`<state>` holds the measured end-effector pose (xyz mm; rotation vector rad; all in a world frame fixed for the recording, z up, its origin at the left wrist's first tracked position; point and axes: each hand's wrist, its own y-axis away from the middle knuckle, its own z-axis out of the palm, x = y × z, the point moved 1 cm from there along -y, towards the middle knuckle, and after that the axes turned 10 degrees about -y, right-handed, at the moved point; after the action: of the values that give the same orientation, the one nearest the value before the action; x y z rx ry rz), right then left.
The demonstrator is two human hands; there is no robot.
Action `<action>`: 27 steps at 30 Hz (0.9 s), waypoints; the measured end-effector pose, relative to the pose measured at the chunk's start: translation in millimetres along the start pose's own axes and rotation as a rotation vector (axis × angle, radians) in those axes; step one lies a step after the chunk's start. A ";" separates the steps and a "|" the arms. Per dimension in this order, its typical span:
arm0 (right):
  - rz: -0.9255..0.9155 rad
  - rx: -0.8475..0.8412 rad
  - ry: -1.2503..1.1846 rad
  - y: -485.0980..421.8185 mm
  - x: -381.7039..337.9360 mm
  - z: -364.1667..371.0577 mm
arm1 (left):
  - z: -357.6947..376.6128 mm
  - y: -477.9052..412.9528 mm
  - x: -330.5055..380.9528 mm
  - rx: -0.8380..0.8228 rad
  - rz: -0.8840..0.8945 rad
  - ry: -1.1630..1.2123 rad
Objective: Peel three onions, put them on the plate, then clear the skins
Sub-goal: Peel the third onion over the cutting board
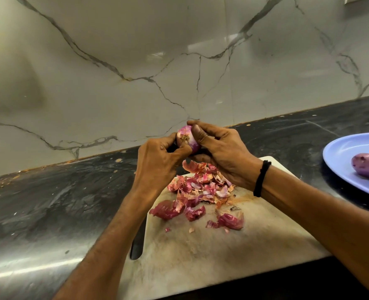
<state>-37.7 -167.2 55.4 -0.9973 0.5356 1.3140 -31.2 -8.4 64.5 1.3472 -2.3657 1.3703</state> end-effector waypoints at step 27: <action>-0.104 -0.034 0.027 0.0 6.9 -0.2 | 1.3 1.7 -0.5 0.003 -0.225 0.224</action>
<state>-36.2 -163.7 49.7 -1.0589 0.4770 1.2223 -31.7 -8.8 62.4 1.3349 -2.0044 1.3791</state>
